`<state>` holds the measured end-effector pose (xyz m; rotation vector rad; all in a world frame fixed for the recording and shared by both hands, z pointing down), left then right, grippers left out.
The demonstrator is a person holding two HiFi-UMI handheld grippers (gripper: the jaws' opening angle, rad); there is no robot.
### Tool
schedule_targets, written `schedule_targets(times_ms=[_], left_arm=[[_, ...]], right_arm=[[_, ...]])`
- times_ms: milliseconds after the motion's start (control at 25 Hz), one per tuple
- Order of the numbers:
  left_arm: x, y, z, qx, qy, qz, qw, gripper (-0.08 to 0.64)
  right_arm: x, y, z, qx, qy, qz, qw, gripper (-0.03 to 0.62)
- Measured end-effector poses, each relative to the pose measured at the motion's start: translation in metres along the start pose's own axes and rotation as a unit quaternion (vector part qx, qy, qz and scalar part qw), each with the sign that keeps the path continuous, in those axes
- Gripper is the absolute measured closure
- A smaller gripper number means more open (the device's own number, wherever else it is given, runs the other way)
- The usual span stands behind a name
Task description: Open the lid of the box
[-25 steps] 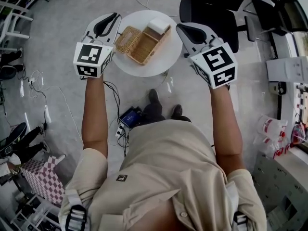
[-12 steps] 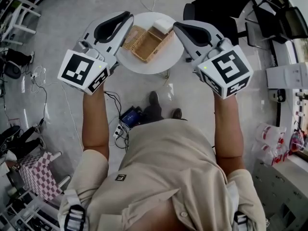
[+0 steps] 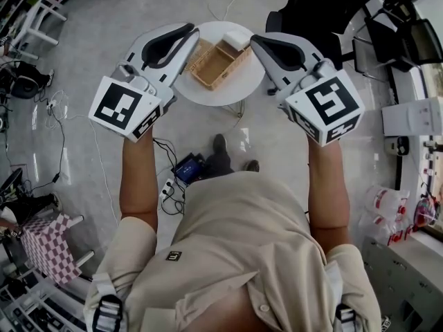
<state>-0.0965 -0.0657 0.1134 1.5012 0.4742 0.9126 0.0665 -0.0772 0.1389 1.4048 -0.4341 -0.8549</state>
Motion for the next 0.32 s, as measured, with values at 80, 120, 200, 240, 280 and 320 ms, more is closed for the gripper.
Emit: schedule_targets(times_ms=[80, 120, 200, 240, 280, 320], left_arm=[[0.005, 0.000, 0.000, -0.001, -0.001, 0.000, 1.0000, 0.528], [0.007, 0.000, 0.001, -0.002, 0.000, 0.000, 1.0000, 0.528], [0.013, 0.000, 0.003, -0.003, 0.000, -0.001, 1.0000, 0.528], [0.016, -0.001, 0.005, -0.004, 0.000, -0.001, 1.0000, 0.528], [0.019, -0.002, 0.006, -0.005, 0.000, -0.002, 1.0000, 0.528], [0.022, -0.002, 0.008, -0.006, 0.000, -0.002, 1.0000, 0.528]], right_arm=[[-0.001, 0.002, -0.004, -0.001, 0.000, -0.001, 1.000, 0.603], [-0.001, 0.003, -0.006, -0.002, 0.001, -0.002, 1.000, 0.603], [0.001, 0.004, -0.012, -0.003, 0.001, -0.002, 1.000, 0.603], [0.002, 0.005, -0.015, -0.003, 0.001, -0.001, 1.000, 0.603], [0.002, 0.006, -0.018, -0.003, 0.000, -0.001, 1.000, 0.603], [0.003, 0.007, -0.022, -0.004, 0.000, -0.001, 1.000, 0.603]])
Point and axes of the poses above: the fingertips, and each gripper's own axes: z forward along the fingers, x to its right, y out of its underside, the point moved 6 cm from there along -z, backward along the fingers, and after that the axes turned 8 degrees about y, right-handed, at the moved point
